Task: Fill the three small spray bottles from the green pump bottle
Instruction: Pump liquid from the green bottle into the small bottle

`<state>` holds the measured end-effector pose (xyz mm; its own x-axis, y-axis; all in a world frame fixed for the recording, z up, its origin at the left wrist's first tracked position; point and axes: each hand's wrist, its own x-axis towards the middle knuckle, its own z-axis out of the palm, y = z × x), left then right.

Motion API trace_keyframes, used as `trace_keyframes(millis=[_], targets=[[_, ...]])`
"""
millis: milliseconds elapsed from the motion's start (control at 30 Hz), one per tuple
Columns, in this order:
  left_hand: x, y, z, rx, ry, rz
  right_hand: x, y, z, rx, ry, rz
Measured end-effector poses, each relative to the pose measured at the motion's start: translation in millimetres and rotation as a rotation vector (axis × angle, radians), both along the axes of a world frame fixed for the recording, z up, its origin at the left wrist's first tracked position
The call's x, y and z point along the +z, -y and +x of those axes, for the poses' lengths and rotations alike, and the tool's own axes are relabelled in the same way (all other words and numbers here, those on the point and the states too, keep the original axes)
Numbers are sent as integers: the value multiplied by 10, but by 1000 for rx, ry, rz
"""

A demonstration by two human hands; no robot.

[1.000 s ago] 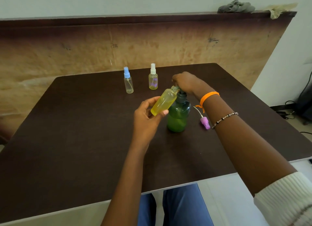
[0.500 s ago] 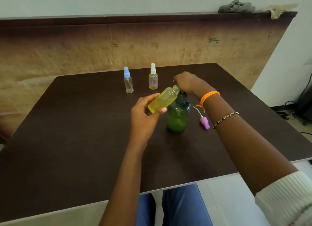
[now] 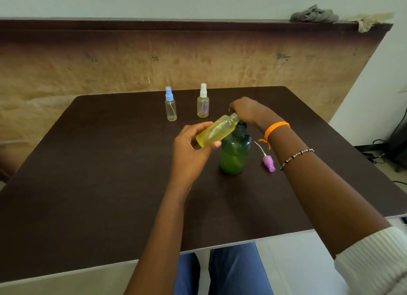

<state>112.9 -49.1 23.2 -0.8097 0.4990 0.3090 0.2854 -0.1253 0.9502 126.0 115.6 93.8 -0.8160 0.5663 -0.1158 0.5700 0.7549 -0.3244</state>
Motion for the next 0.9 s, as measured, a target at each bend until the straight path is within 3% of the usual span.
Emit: trace_keyframes(millis=[700,900], targets=[[-13,-8,3,-2,12,-16,-30,12,2,-36,-63,-71],[34,-1,-8,-17,11,-13,57,-42,2,-54,-38,9]])
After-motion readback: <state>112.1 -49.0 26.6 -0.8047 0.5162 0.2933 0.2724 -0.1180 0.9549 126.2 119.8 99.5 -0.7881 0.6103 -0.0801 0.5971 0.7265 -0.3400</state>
